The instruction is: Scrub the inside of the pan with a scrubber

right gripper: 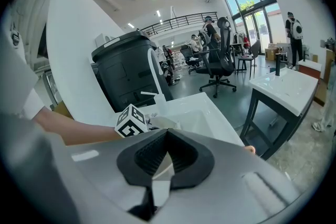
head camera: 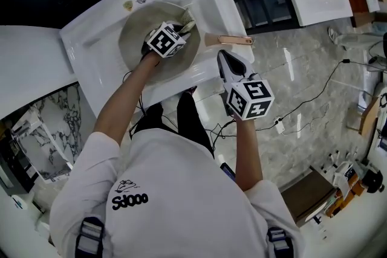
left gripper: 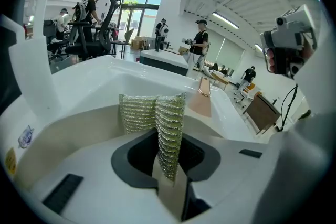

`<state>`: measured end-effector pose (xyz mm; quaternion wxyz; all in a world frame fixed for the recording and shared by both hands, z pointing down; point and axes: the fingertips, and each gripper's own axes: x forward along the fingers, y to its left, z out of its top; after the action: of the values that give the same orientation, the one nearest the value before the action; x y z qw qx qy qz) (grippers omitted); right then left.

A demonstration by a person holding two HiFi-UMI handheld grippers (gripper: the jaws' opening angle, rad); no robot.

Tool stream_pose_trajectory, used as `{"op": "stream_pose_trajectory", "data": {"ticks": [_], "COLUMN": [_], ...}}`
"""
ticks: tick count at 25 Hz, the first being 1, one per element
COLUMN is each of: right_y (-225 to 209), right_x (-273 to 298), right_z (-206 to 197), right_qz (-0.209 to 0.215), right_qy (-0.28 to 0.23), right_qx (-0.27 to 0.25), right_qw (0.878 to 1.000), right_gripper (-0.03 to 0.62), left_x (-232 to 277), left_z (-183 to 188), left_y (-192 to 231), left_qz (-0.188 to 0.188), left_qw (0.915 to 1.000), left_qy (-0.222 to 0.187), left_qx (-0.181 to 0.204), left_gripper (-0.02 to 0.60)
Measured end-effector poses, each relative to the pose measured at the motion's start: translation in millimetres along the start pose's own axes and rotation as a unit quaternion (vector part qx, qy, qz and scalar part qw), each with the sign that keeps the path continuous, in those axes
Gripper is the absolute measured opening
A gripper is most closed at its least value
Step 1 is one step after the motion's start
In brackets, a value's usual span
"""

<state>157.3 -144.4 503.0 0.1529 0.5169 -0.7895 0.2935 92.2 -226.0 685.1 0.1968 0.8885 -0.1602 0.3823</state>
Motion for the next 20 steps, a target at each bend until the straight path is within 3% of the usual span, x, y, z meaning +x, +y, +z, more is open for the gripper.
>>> {"op": "stream_pose_trajectory", "data": {"ticks": [6, 14, 20], "right_y": [4.0, 10.5, 12.3], "right_x": [-1.4, -1.2, -3.6], "right_z": [-3.1, -3.1, -5.5], "right_qz": [0.000, 0.003, 0.003], "right_qy": [0.001, 0.000, 0.000], "right_qx": [0.002, -0.001, -0.003], "right_qw": [1.000, 1.000, 1.000], "right_gripper": [0.009, 0.009, 0.009], "left_x": [-2.1, -5.1, -11.9], "left_z": [-5.5, -28.7, -41.1], "left_y": [-18.5, -36.9, -63.8], "left_qz": [-0.047, -0.092, -0.175], "left_qw": [0.9989, 0.9948, 0.9831], "left_qy": [0.004, 0.042, 0.036], "left_qx": [-0.006, -0.007, -0.038], "left_gripper": [0.080, 0.080, 0.078]}}
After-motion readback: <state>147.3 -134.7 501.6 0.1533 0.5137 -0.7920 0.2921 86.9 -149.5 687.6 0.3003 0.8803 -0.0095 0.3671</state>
